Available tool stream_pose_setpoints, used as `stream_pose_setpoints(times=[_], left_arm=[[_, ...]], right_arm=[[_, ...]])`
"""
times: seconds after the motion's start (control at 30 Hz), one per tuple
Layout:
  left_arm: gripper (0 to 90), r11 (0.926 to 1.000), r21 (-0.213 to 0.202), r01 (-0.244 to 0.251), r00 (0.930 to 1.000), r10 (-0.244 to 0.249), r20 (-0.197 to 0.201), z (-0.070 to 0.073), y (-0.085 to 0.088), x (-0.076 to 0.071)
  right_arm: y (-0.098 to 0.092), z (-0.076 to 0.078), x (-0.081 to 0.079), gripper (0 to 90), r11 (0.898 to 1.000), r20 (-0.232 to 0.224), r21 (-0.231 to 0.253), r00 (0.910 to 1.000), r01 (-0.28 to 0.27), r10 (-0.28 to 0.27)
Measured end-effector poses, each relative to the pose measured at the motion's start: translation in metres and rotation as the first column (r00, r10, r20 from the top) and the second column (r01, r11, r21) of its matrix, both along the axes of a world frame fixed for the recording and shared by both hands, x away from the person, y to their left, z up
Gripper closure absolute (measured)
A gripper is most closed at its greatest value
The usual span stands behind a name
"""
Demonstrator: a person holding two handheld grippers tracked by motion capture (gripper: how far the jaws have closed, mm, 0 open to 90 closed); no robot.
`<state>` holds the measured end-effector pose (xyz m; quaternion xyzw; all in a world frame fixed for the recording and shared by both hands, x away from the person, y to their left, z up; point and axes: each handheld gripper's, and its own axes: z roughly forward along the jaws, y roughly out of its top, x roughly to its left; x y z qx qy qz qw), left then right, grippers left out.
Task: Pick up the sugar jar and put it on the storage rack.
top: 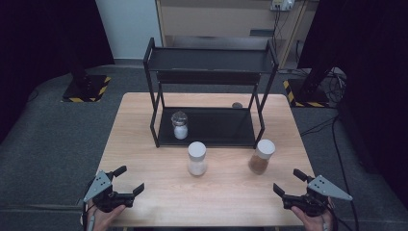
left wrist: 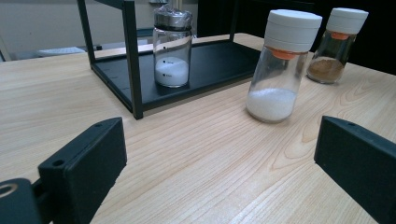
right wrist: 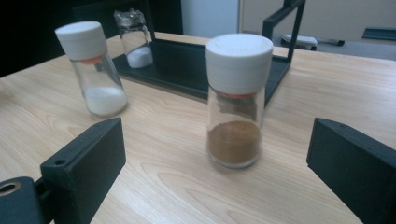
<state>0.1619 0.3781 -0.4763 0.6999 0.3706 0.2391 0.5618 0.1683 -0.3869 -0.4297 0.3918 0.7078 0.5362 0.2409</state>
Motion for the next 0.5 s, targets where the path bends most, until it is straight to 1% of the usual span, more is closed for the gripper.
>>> stream_pose_setpoints(times=[0.27, 0.4, 0.5], left_arm=[[1.5, 1.0000, 0.003, 0.003, 1.0000, -0.003, 0.000, 0.000, 0.000, 0.000], [1.5, 1.0000, 0.001, 0.004, 1.0000, -0.004, -0.002, 0.000, 0.000, 0.001], [1.5, 1.0000, 0.003, 0.005, 1.0000, -0.005, -0.003, 0.000, 0.000, 0.001]], right_arm=[[0.009, 0.009, 0.007, 5.0, 0.999, 0.011, -0.001, 0.9993, -0.036, 0.036], [0.015, 0.015, 0.016, 5.0, 0.998, 0.009, 0.010, 0.9979, -0.064, 0.064], [0.020, 0.019, 0.021, 4.9, 0.997, 0.018, 0.006, 0.9966, -0.081, 0.080]])
